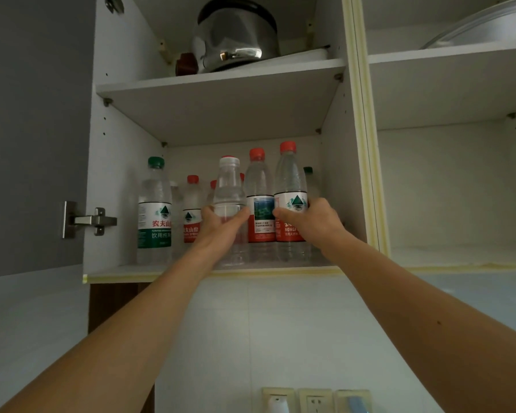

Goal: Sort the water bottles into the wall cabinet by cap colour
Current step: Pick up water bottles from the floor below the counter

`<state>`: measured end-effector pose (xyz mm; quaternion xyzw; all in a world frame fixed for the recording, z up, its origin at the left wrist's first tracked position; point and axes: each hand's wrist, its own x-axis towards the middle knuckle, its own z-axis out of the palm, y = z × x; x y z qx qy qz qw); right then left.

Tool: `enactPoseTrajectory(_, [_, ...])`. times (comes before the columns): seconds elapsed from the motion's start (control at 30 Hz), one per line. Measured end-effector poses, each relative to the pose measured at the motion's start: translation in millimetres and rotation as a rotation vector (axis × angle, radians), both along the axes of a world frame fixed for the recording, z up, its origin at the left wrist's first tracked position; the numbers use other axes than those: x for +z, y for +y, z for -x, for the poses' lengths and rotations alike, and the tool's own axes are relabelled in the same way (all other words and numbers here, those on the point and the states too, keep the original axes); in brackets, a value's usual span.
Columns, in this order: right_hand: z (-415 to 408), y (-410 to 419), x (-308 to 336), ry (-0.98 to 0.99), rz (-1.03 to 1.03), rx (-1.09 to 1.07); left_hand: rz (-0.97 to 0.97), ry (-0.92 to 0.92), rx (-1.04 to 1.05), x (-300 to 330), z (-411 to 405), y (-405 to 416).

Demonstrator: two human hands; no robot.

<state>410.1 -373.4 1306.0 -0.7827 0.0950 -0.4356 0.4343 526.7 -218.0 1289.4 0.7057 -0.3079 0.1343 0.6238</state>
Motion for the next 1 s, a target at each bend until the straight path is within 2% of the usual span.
enactPoseTrajectory(0.33, [-14,-6,-1,0.032,0.002,0.001,-0.133,-0.086,0.046,2,3,-6])
enactPoseTrajectory(0.53, [2,0,7,0.172,0.121,-0.059,-0.492,-0.183,0.287,9,18,13])
enactPoseTrajectory(0.6, [11,6,5,0.195,0.167,-0.082,-0.492,-0.229,0.338,8,31,25])
enactPoseTrajectory(0.73, [43,36,-15,0.089,0.276,-0.235,-0.533,-0.337,0.388,-3,60,59])
enactPoseTrajectory(0.87, [94,73,-49,0.087,0.445,-0.295,-0.518,-0.412,0.329,-22,105,94])
enactPoseTrajectory(1.0, [151,105,-84,0.124,0.462,-0.33,-0.401,-0.47,0.22,-48,159,122])
